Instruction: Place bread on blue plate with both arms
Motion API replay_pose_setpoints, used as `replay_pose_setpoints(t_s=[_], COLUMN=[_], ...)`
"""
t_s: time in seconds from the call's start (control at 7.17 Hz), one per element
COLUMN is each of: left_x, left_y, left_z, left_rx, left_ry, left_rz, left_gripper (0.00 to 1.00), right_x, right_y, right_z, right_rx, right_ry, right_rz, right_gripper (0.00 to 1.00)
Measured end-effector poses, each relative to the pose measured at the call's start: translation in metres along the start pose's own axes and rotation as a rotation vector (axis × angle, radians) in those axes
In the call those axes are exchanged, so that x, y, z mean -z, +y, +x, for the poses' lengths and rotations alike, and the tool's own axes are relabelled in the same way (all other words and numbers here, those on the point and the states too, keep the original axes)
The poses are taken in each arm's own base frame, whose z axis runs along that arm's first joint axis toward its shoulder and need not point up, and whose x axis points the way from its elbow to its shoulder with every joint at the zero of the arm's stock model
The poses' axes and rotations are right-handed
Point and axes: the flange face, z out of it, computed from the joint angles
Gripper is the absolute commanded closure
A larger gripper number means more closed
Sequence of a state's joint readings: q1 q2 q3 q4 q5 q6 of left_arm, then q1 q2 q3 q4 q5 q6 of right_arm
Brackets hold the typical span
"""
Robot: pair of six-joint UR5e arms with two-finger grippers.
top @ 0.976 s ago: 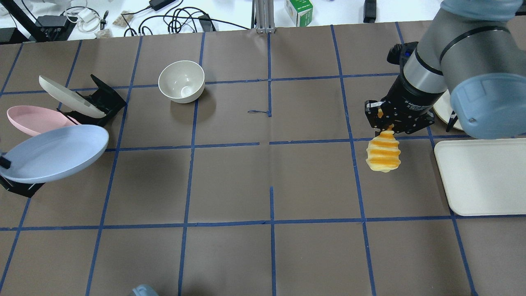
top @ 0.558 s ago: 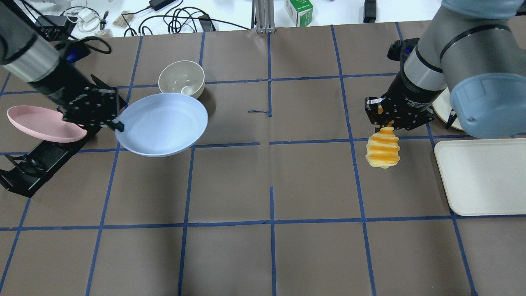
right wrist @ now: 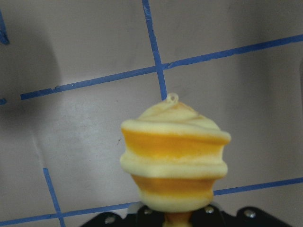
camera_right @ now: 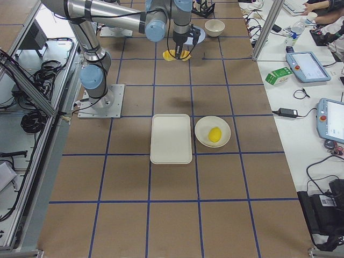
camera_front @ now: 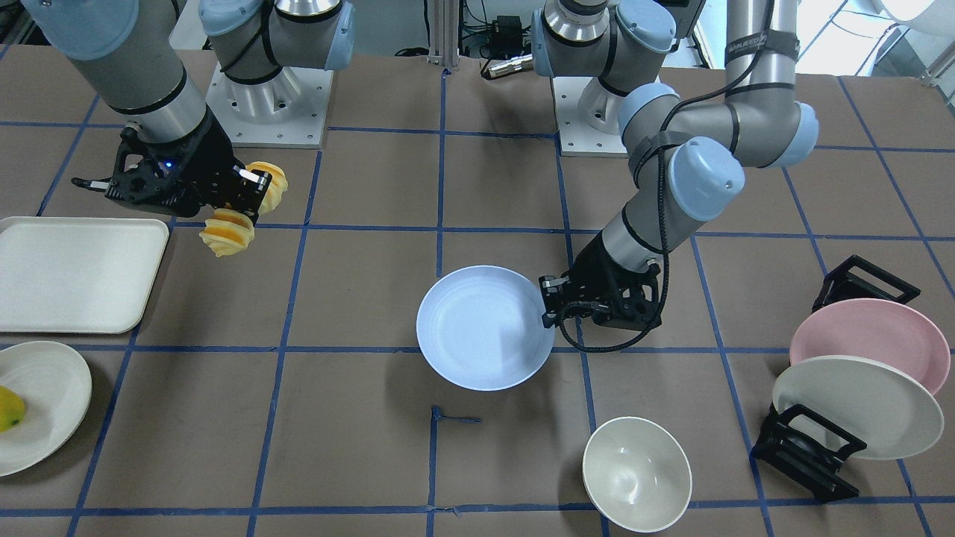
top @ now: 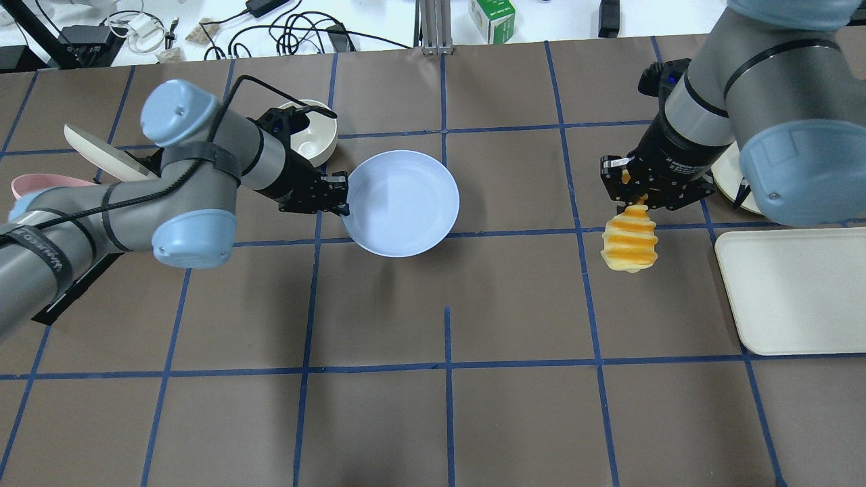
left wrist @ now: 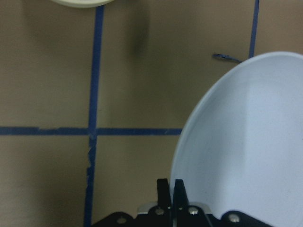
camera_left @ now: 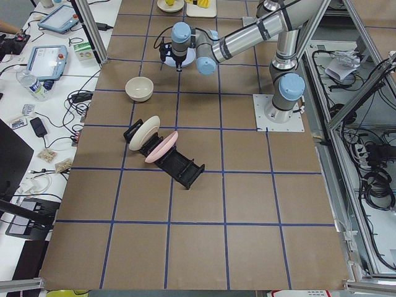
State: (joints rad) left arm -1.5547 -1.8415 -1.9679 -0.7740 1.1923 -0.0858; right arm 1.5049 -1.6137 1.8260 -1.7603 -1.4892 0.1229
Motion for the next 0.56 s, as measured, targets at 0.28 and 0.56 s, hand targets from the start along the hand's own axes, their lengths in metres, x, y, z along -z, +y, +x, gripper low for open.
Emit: replay_pose_setpoints(t_s=[0.28,0.56], left_x=[-0.059,-0.091], left_y=[0.003,0.009], left_z=[0.015,0.028], left_rx=[-0.014,-0.003], left_ry=[0.011,0.013], left_rz=[0.012,0.001], left_gripper=[1.0,0.01], right_x=[-0.003,-0.011], right_y=[-0.003,-0.008], right_z=[-0.001,-0.009], right_rx=[0.005,0.018], right_ry=[-0.007,-0.018], right_rz=[0.022,0.021], right_gripper=[1.0,1.0])
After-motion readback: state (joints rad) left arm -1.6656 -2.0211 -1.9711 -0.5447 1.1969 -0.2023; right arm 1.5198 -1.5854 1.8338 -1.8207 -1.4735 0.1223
